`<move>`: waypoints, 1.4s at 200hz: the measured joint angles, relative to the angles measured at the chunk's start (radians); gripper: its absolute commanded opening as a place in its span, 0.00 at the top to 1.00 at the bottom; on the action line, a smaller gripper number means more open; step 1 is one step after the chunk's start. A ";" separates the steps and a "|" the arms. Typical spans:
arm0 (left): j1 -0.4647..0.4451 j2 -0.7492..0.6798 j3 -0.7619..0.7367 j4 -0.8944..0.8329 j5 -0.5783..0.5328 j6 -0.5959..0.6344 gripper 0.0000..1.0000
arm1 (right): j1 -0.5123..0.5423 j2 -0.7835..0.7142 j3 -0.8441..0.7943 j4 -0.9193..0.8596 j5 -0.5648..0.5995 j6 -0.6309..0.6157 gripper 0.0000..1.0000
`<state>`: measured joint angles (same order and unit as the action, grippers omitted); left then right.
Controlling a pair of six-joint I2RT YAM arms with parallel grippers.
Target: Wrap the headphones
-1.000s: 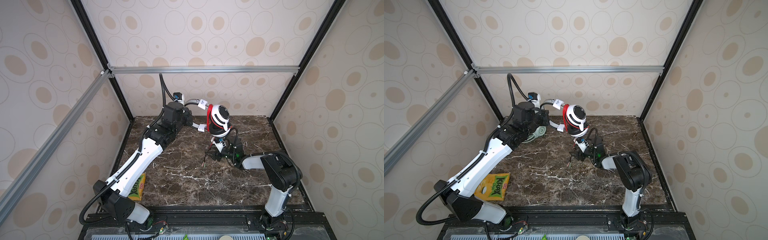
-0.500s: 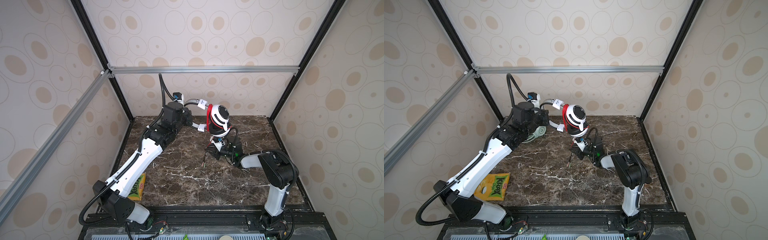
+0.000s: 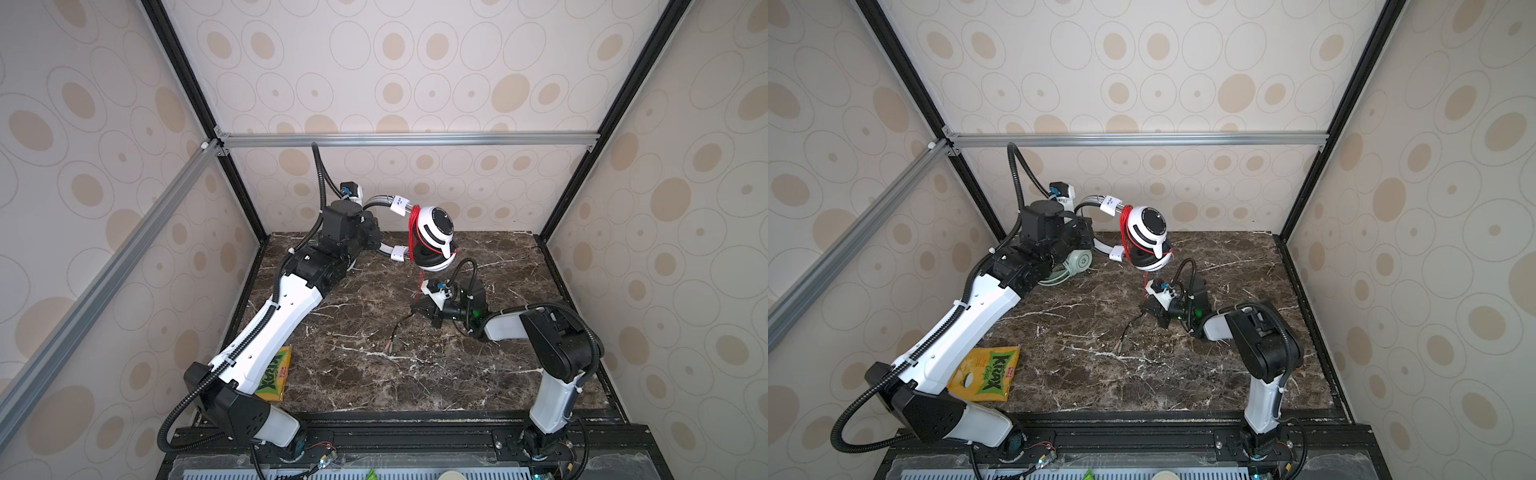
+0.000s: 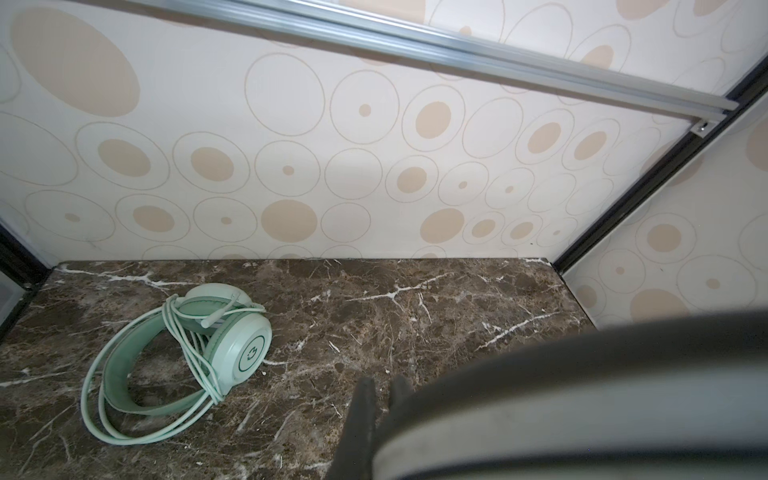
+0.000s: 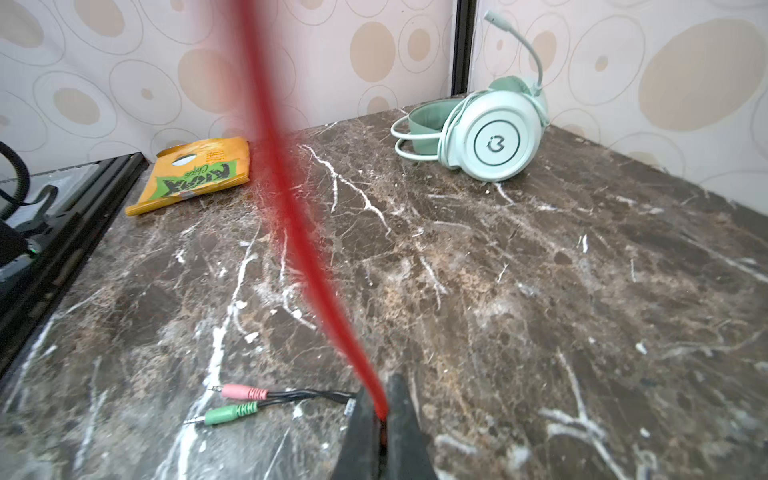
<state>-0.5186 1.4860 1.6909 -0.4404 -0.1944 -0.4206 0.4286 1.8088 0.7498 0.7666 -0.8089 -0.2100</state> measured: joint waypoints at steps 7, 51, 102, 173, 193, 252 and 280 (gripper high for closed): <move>0.003 0.013 0.030 -0.018 -0.012 -0.005 1.00 | 0.011 -0.034 -0.012 -0.034 0.004 -0.008 1.00; 0.012 0.155 0.236 -0.134 -0.097 -0.052 1.00 | 0.142 -0.277 -0.018 -0.328 0.124 -0.098 1.00; 0.013 0.273 0.297 -0.277 -0.230 -0.106 1.00 | 0.281 -0.486 0.011 -0.695 0.398 -0.171 1.00; -0.036 0.330 0.256 -0.393 -0.523 -0.116 1.00 | 0.333 -0.555 0.403 -1.208 0.794 -0.274 1.00; -0.063 0.353 0.253 -0.425 -0.582 -0.101 1.00 | 0.333 -0.555 0.462 -1.266 0.874 -0.318 1.00; -0.179 0.363 0.126 -0.456 -0.645 -0.006 1.00 | 0.333 -0.475 0.524 -1.263 1.086 -0.489 1.00; -0.212 0.307 -0.033 -0.427 -0.565 0.053 1.00 | 0.322 -0.443 0.524 -1.231 1.124 -0.569 1.00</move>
<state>-0.7303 1.7935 1.6581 -0.8673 -0.7593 -0.3672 0.7509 1.3663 1.2736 -0.4641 0.3153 -0.7788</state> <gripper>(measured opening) 0.073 0.049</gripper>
